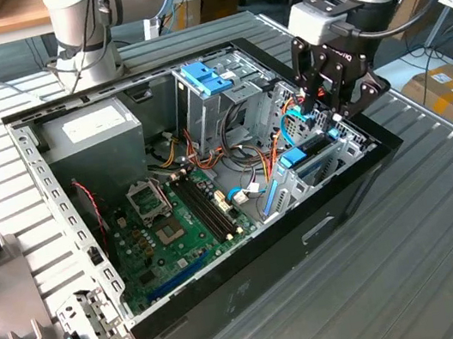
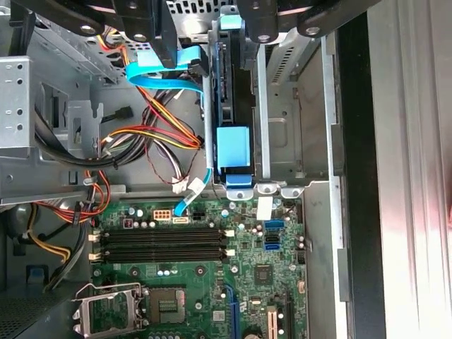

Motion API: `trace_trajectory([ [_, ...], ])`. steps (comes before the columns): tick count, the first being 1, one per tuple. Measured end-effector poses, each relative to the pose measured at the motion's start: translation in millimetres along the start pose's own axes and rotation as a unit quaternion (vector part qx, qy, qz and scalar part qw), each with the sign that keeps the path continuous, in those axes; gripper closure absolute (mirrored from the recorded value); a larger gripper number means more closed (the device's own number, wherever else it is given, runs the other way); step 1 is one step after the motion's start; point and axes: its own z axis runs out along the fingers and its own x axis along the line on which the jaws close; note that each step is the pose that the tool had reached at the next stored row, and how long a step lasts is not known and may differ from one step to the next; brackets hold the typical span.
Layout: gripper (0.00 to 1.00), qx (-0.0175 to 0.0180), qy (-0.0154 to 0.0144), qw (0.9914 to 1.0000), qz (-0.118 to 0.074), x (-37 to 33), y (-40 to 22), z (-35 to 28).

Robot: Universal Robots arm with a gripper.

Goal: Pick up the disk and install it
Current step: 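Insert the first disk wire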

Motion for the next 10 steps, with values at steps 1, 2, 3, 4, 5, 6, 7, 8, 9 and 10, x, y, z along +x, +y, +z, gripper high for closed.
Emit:
trace_trajectory([
  [1,0.51,0.0,0.0,1.0,0.0,1.9,0.8,0.1],
  [2,0.51,0.0,-0.0001,1.0,-0.001,2.2,1.7,0.1],
  [3,0.51,0.0,-0.0002,1.0,-0.001,2.4,2.4,0.1],
  [4,0.51,0.0,-0.0003,1.0,-0.003,2.8,4.1,0.5],
  [5,0.51,0.0,-0.0003,1.0,-0.003,2.8,4.5,1.0],
  [6,0.51,0.0,-0.0003,1.0,-0.003,2.8,4.8,1.5],
  [7,0.51,0.0,-0.0003,1.0,-0.003,2.8,5.2,2.7],
  [8,0.51,0.0,-0.0002,1.0,-0.003,2.8,5.2,2.9],
  [9,0.51,0.0,-0.0001,1.0,-0.003,2.8,5.2,2.9],
  [10,0.51,0.0,-0.0001,1.0,-0.003,2.8,5.2,2.9],
])
